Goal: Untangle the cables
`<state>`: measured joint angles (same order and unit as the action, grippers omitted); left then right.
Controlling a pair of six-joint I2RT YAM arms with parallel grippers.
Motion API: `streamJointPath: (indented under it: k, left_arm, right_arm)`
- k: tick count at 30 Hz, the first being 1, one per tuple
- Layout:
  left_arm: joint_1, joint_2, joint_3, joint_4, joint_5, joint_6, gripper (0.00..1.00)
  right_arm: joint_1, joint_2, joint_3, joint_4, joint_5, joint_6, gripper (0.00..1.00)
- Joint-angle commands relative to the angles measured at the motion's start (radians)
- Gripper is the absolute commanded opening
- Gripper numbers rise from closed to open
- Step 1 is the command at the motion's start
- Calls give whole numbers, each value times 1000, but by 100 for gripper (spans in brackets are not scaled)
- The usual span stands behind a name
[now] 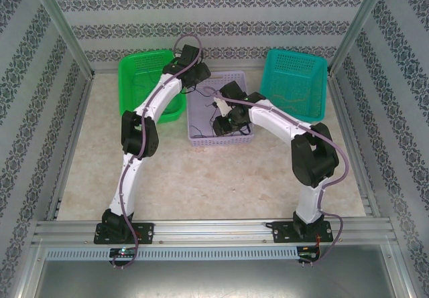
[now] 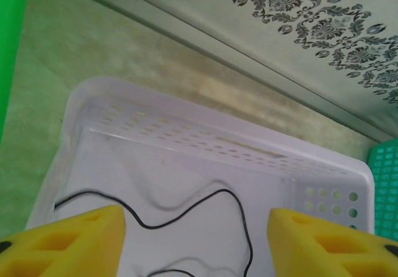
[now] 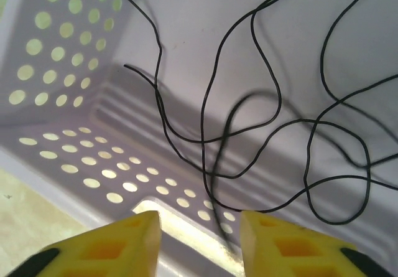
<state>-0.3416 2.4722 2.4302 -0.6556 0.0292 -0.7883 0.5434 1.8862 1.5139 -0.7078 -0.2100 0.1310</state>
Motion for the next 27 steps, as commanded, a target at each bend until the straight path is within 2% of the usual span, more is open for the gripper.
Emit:
streamJointPath:
  k: [1,5,8,12,13,15,16,19,21,23,24,26,27]
  left_arm:
    - [-17,-118,25,-42,6,13,68]
    - [-18,-175,46,-82,22,0,70]
    - [-22,-246,35,-112,-6,6,70]
    - [-19,-389,-64,-140,-62,23,72]
    - [-15,-444,-119,-130,-55,34,75]
    - [-6,-554,-264,-67,-11,69,100]
    - [-2,-621,-363,-20,5,86,100]
    - [1,-850,-694,154,19,143,100]
    - [1,-972,-847,158,-36,187,100]
    - [0,-1088,-982,106,-122,222,100]
    - [0,-1131,-1036,75,-179,213,100]
    - [-18,-1225,-1160,0,-439,168,100]
    - [-17,-1266,-1224,0,-504,174,100]
  right_arm:
    - [-16,-77,34,-43,6,26,45]
    - [-54,-159,17,-34,7,68,47]
    - [-91,-243,-14,-7,23,111,48]
    - [-157,-384,-91,55,43,176,51]
    - [-177,-432,-127,79,64,199,56]
    - [-221,-517,-198,122,114,249,69]
    - [-255,-561,-240,144,126,270,98]
    - [-340,-681,-341,166,201,336,98]
    - [-355,-761,-403,187,284,313,98]
    - [-342,-844,-497,212,512,313,98]
    - [-346,-879,-553,251,569,298,98]
    - [-380,-962,-704,391,576,201,98]
    - [-390,-986,-782,491,569,119,98]
